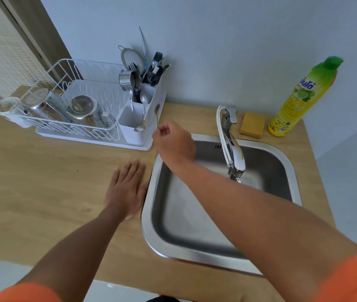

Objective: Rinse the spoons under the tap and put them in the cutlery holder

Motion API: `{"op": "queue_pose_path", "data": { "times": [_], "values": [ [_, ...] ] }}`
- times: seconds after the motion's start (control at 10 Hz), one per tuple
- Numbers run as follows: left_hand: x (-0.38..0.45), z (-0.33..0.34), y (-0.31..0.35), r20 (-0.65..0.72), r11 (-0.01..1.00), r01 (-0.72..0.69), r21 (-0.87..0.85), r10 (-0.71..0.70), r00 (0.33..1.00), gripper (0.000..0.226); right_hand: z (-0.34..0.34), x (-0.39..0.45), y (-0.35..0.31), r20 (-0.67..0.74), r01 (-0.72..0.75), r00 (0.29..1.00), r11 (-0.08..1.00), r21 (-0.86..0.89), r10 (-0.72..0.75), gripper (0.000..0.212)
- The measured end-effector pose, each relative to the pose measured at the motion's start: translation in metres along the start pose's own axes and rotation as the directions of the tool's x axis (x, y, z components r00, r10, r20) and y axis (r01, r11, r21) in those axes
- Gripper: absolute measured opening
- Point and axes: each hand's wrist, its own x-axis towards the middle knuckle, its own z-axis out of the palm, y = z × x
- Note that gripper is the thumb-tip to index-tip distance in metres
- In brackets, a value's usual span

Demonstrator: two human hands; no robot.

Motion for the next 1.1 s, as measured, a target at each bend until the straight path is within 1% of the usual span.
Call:
{"op": "queue_pose_path", "data": {
  "times": [0.1, 0.2, 0.3, 0.4, 0.6, 0.8, 0.9, 1.0, 1.1],
  "values": [
    [0.0, 0.002, -0.001, 0.008, 1.0, -0.011, 0.025, 0.011, 1.0, 0.069, -0.008, 0.036, -0.045, -0.092, 0.131, 0.987, 0.991, 0.017, -0.129, 0.01],
    [0.001, 0.003, -0.003, 0.006, 0.999, -0.015, 0.028, 0.014, 1.0, 0.069, -0.015, 0.063, -0.077, -0.135, 0.202, 0.971, 0.979, 0.027, -0.196, 0.007],
    [0.001, 0.003, -0.002, 0.011, 0.999, -0.012, 0.031, 0.012, 1.0, 0.069, -0.012, 0.078, -0.093, -0.088, 0.219, 0.972, 0.976, -0.003, -0.219, 0.006],
    [0.001, 0.002, -0.003, 0.012, 0.999, -0.016, 0.027, 0.015, 1.0, 0.068, -0.003, 0.083, -0.089, 0.003, 0.209, 0.978, 0.977, -0.039, -0.209, 0.008],
    [0.002, 0.003, -0.003, 0.027, 0.999, -0.005, 0.05, 0.003, 1.0, 0.067, 0.017, 0.076, -0.067, 0.088, 0.144, 0.987, 0.986, -0.083, -0.136, 0.011],
    [0.002, 0.005, -0.004, 0.016, 0.999, -0.013, 0.04, 0.013, 1.0, 0.066, 0.026, 0.068, -0.053, 0.202, 0.11, 0.977, 0.976, -0.188, -0.071, 0.023],
    [0.002, 0.004, -0.003, 0.004, 1.0, -0.009, 0.02, 0.009, 1.0, 0.066, 0.024, 0.065, -0.046, 0.234, 0.11, 0.971, 0.968, -0.225, -0.056, 0.03],
    [0.001, 0.004, -0.004, 0.002, 1.0, -0.017, 0.024, 0.017, 1.0, 0.066, 0.02, 0.06, -0.035, 0.188, 0.084, 0.981, 0.983, -0.166, -0.052, 0.029],
    [0.002, 0.002, -0.003, 0.011, 1.0, -0.004, 0.02, 0.004, 1.0, 0.066, 0.017, 0.052, -0.021, 0.139, 0.028, 0.99, 0.99, -0.138, -0.009, 0.024]
  ]
}}
